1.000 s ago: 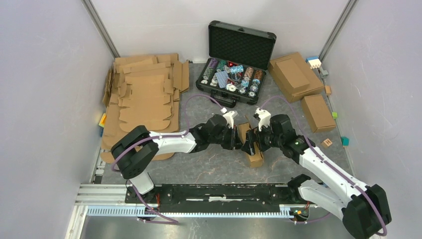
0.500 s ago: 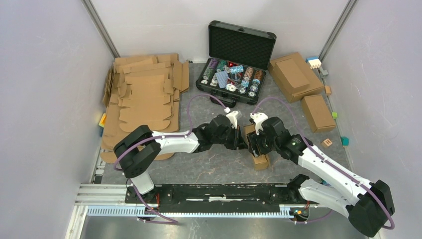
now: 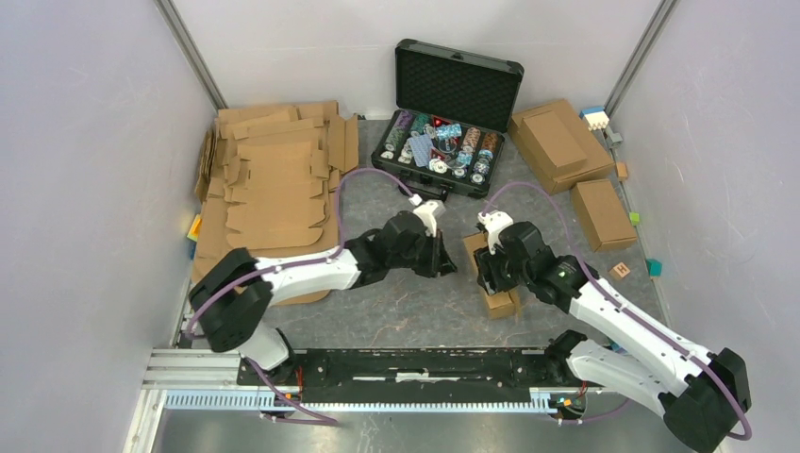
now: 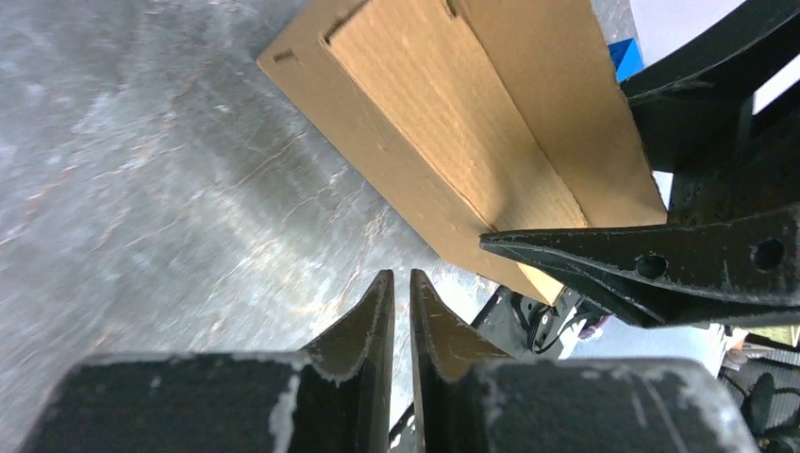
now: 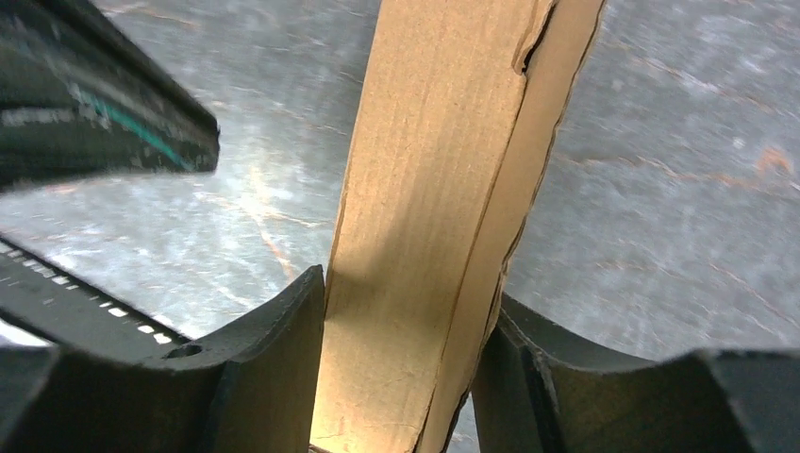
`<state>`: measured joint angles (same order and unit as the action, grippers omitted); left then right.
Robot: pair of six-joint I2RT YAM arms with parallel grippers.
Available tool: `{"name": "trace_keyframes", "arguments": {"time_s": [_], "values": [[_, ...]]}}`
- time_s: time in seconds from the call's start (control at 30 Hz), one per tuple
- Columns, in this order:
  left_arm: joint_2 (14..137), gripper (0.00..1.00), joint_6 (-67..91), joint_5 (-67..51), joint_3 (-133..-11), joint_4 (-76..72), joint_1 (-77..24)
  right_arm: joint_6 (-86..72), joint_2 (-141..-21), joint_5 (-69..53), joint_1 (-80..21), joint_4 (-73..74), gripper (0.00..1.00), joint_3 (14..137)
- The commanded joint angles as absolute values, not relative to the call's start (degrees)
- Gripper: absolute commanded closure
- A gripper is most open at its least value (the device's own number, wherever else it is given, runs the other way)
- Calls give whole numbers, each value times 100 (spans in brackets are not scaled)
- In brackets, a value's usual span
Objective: Fold the paper box
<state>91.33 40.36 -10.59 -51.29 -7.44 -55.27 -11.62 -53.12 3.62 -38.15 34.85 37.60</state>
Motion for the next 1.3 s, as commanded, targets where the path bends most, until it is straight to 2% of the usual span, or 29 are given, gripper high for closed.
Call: {"name": "trace_keyframes", "arguments": {"time_s": [0.0, 0.1, 0.17, 0.23, 0.37, 0.43, 0.53, 0.77, 1.03, 1.2, 1.27], "values": [[8093, 82, 3552, -801, -4764, -194, -5144, -1103, -5162, -800, -3832, 2920, 52, 3965], [7497, 79, 3514, -1176, -4289, -92, -4622, -1047, -5258, -1541, -3832, 2456, 53, 3925], [7091, 74, 3474, -1414, -3995, -58, -4231, -822, -5343, -1875, -3832, 2200, 52, 3902], [6733, 62, 3378, -1478, -3773, -35, -3917, -591, -5518, -2046, -3828, 2105, 52, 3941], [6146, 33, 3063, -1416, -3423, -289, -3644, -73, -6104, -2495, -3847, 2347, 51, 4183], [6120, 25, 2951, -1752, -3122, -1152, -3598, 173, -6346, -2409, -3944, 2568, 52, 4325], [6441, 22, 2660, -2530, -3029, -2048, -3577, 140, -6479, -2444, -4028, 2506, 52, 4384], [6715, 18, 1937, -2825, -3629, -1640, -3569, 151, -6526, -2544, -4196, 2493, 53, 4447], [6801, 14, 1811, -3076, -3490, -1920, -3570, 218, -6482, -2678, -4477, 2578, 53, 4395], [6895, 13, 1837, -3067, -3524, -1812, -3571, 235, -6314, -2826, -4549, 2599, 52, 4335], [6955, 15, 1856, -3265, -3544, -1812, -3581, 222, -6266, -2790, -4553, 2610, 52, 4333]]}}
